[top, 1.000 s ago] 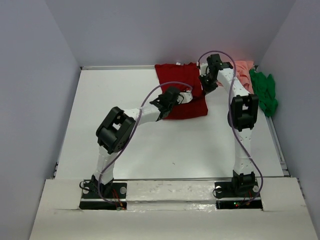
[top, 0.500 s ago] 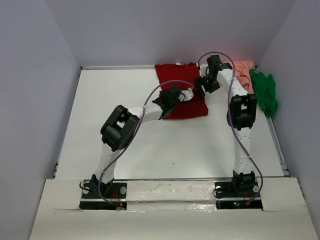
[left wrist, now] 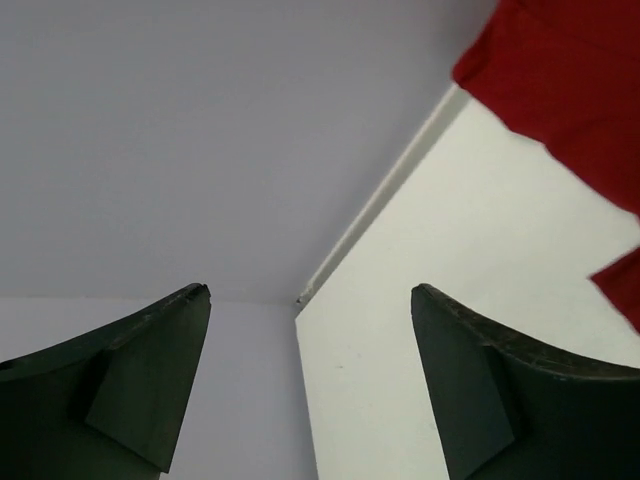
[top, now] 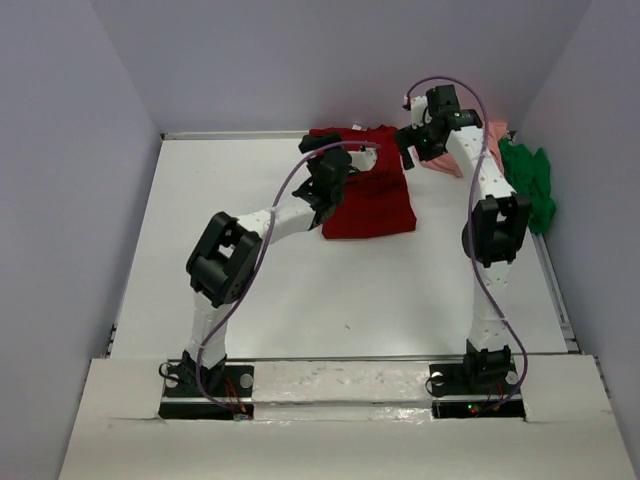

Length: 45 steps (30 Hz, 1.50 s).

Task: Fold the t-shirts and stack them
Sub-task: Fold the folded rectangular tshirt in 1/3 of the way

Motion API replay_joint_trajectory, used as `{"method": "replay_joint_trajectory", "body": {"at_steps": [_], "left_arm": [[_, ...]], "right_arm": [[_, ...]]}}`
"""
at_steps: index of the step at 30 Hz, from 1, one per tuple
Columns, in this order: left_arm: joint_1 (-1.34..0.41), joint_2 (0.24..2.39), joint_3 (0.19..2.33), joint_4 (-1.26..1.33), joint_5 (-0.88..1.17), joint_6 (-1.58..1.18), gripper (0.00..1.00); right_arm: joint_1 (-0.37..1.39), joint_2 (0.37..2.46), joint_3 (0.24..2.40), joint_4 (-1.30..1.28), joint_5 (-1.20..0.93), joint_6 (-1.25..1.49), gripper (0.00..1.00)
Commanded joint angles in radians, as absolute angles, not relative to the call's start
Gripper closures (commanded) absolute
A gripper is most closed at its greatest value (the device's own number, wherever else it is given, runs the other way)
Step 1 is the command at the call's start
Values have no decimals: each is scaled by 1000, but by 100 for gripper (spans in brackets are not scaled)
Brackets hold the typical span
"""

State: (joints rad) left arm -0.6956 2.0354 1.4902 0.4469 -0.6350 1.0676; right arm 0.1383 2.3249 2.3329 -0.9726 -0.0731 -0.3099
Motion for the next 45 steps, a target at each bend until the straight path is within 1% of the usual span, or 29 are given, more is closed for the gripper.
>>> {"method": "replay_joint_trajectory", "body": {"at_steps": [1, 3, 4, 5, 6, 7, 8, 9, 11, 13, 14, 16, 19, 20, 21, 22, 24, 25, 27, 29, 30, 31, 32, 34, 35, 39, 40, 41, 45], "left_arm": [[-634, 1795, 1493, 525, -692, 1033, 1], [-605, 1729, 1480, 393, -637, 933, 1], [-588, 1671, 1477, 218, -594, 796, 1], [-572, 1643, 1470, 139, -493, 741, 1], [-546, 1614, 1419, 88, -450, 701, 1], [-542, 1550, 1375, 16, -407, 678, 1], [-541, 1513, 1332, 2, -344, 684, 1], [-541, 1475, 1225, -11, -316, 695, 1], [-525, 1352, 1126, -34, -238, 732, 2], [-452, 1272, 1023, -47, -125, 759, 8], [-407, 1244, 985, -51, -97, 761, 13], [-388, 1233, 950, -45, -112, 747, 16], [-362, 1224, 914, -98, -109, 689, 32], [-354, 1218, 907, -119, -62, 677, 43], [-351, 1210, 885, -127, -34, 646, 47], [-327, 1183, 867, -132, 66, 646, 59], [-295, 1141, 809, -112, 121, 644, 74], [-282, 1100, 795, -94, 136, 641, 84], [-262, 1068, 769, -94, 152, 643, 93], [-250, 1030, 743, -94, 185, 644, 93], [-244, 1022, 733, -94, 199, 641, 90], [-236, 1017, 724, -92, 215, 643, 84], [-226, 1006, 718, -87, 242, 634, 73], [-195, 988, 689, -75, 270, 626, 69], [-189, 965, 669, -71, 285, 618, 62], [-163, 907, 614, -49, 317, 623, 59], [-155, 884, 603, -45, 322, 623, 57], [-140, 871, 594, -43, 324, 623, 52], [-111, 822, 555, -44, 336, 623, 47]], "right_arm": [[133, 2027, 2210, -843, -58, -302, 0], [133, 1942, 2111, -812, -66, -298, 0], [133, 1878, 2067, -798, -74, -282, 0], [133, 1853, 1987, -804, -89, -275, 1], [133, 1835, 1955, -817, -125, -273, 6], [133, 1804, 1921, -845, -139, -267, 23], [133, 1790, 1889, -854, -150, -264, 33], [133, 1776, 1817, -870, -166, -264, 60], [133, 1743, 1734, -873, -175, -259, 81], [133, 1686, 1611, -862, -184, -273, 100], [133, 1645, 1526, -839, -183, -291, 100], [133, 1614, 1465, -827, -172, -291, 100], [133, 1579, 1401, -808, -189, -305, 100], [133, 1569, 1376, -804, -196, -304, 100], [133, 1562, 1359, -793, -216, -305, 100], [133, 1543, 1326, -763, -228, -298, 100], [133, 1523, 1284, -732, -273, -299, 100], [133, 1514, 1247, -706, -275, -293, 100], [133, 1513, 1204, -675, -258, -311, 100], [133, 1513, 1142, -611, -227, -310, 100], [133, 1511, 1120, -591, -232, -308, 100], [133, 1514, 1106, -577, -236, -305, 100], [133, 1531, 1103, -575, -239, -310, 100], [133, 1546, 1127, -584, -229, -310, 100], [133, 1564, 1141, -587, -241, -316, 100], [133, 1658, 1259, -653, -271, -313, 100], [133, 1678, 1308, -676, -272, -314, 100], [133, 1695, 1325, -683, -272, -316, 100], [133, 1759, 1403, -695, -278, -325, 100]]}}
